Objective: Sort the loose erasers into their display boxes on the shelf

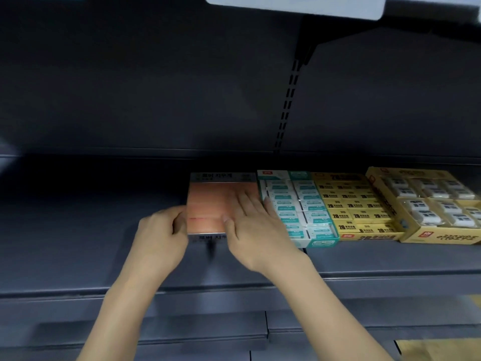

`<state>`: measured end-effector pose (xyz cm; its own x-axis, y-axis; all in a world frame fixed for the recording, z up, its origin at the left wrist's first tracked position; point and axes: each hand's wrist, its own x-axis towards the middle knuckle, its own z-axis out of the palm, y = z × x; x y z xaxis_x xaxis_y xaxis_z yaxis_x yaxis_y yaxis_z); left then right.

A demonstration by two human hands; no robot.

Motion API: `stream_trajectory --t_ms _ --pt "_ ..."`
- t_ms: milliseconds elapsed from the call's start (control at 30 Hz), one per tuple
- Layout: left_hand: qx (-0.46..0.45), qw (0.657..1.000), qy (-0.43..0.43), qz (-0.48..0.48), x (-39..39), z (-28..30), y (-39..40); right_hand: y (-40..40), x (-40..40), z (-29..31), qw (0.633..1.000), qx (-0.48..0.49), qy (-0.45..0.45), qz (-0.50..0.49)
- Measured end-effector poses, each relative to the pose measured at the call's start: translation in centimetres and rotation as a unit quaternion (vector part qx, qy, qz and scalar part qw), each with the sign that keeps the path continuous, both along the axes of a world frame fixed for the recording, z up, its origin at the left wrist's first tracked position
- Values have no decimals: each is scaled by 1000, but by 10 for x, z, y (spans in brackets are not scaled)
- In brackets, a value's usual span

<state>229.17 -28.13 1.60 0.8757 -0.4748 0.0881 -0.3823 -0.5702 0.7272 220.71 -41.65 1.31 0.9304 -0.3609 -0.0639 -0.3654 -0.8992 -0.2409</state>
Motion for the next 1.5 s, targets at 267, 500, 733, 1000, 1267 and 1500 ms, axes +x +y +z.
stream_trajectory --t_ms 267,500,733,1000,1267,1500 --pt "-15 1000 10 -2 1 4 1 19 22 -2 1000 26 12 -10" --pt "-10 1000 2 -1 1 2 1 23 26 -3 999 33 22 -26" --pt "9 1000 -11 16 8 6 -2 10 30 2 997 70 -6 -17" --pt "48 990 -128 -39 -4 3 -29 -56 -48 5 987 -2 -3 -162" --pt "97 949 -196 -228 -49 -5 -83 -64 -63 -4 984 34 2 -177" --pt "252 928 -191 -198 -59 3 -93 -81 -51 -6 985 4 -6 -172"
